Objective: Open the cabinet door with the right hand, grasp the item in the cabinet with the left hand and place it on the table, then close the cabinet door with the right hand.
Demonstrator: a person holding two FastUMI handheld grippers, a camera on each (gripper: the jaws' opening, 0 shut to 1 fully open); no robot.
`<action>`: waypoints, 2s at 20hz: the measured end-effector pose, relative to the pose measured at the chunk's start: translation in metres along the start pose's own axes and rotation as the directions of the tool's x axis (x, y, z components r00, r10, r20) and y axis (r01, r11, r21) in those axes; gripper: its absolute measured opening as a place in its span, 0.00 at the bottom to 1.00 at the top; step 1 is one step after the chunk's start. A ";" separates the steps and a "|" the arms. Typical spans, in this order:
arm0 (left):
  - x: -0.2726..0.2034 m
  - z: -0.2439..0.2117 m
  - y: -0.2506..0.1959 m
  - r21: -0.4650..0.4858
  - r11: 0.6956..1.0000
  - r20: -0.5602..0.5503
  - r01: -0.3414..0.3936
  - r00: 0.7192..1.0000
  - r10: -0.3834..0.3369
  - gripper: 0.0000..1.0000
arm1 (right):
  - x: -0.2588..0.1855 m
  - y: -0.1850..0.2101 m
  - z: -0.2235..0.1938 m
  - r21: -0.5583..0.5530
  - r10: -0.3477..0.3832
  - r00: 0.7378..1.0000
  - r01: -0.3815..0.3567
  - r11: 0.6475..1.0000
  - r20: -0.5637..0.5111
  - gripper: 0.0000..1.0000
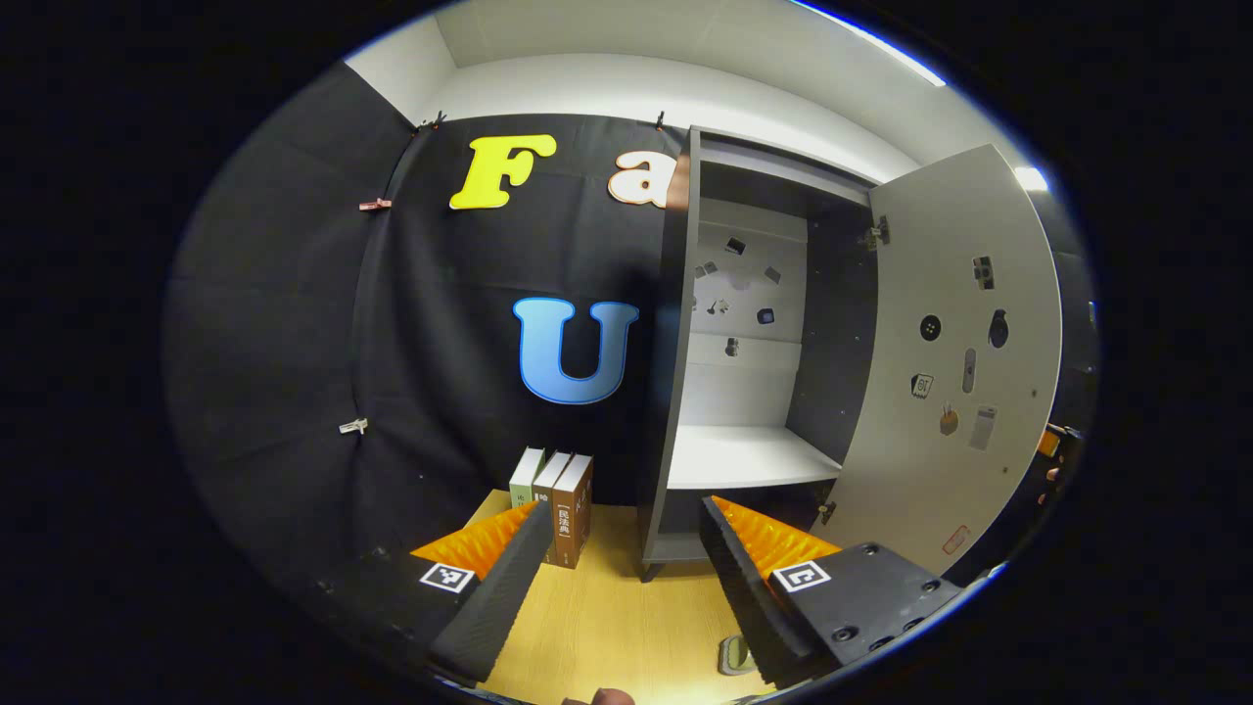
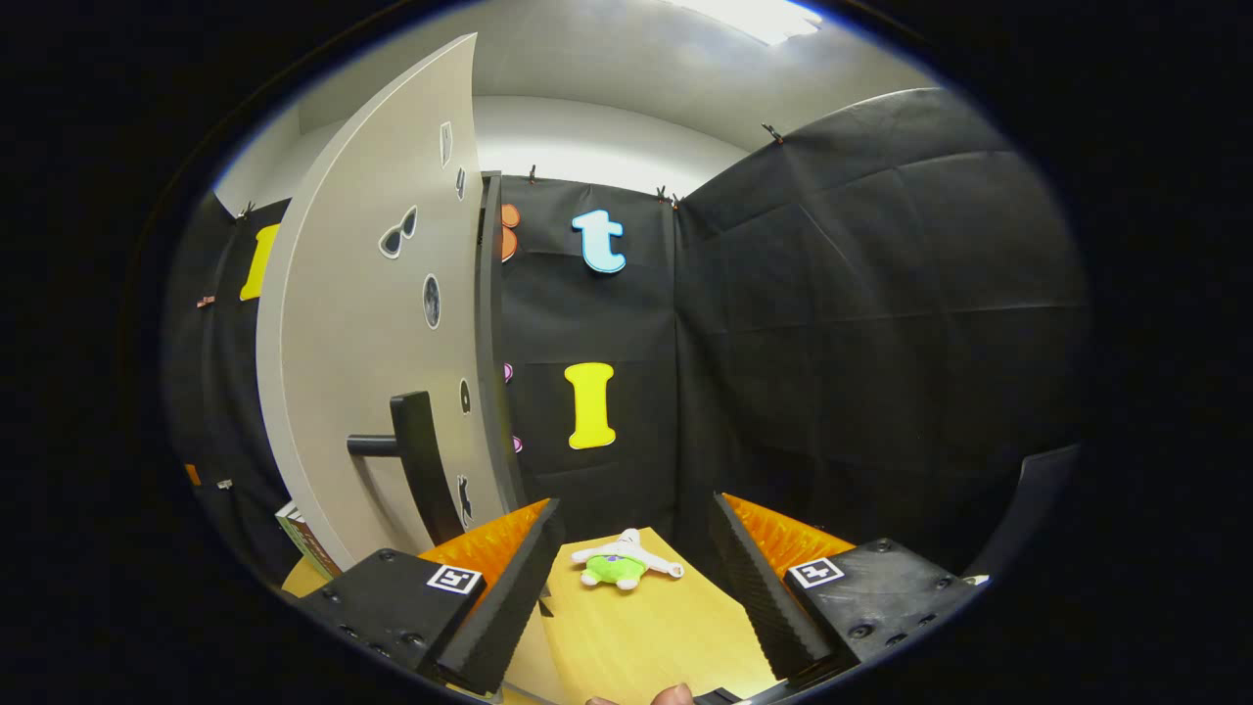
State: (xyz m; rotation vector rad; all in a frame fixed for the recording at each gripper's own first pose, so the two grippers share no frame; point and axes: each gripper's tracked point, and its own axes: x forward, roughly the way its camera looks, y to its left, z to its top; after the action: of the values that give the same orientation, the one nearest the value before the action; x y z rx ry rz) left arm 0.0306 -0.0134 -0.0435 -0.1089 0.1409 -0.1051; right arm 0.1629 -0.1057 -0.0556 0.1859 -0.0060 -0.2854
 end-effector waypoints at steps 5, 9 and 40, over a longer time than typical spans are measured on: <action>0.001 -0.002 -0.002 0.000 1.000 -0.001 0.000 1.000 0.000 0.95 | -0.010 0.035 -0.005 0.005 0.067 0.998 -0.067 0.998 -0.017 0.98; 0.000 -0.004 0.003 0.023 1.000 -0.008 -0.015 1.000 0.016 0.95 | -0.014 0.068 -0.012 0.037 0.131 0.991 -0.130 0.991 -0.039 0.98; 0.008 -0.009 -0.002 0.024 1.000 -0.021 -0.014 1.000 0.014 0.95 | -0.012 0.201 -0.019 -0.031 0.360 0.933 -0.361 0.932 -0.027 0.98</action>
State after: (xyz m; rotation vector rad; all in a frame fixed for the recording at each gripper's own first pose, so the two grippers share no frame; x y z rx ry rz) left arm 0.0372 -0.0171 -0.0528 -0.0833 0.1616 -0.0937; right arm 0.2081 0.0906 -0.0375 0.1487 -0.0141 0.0842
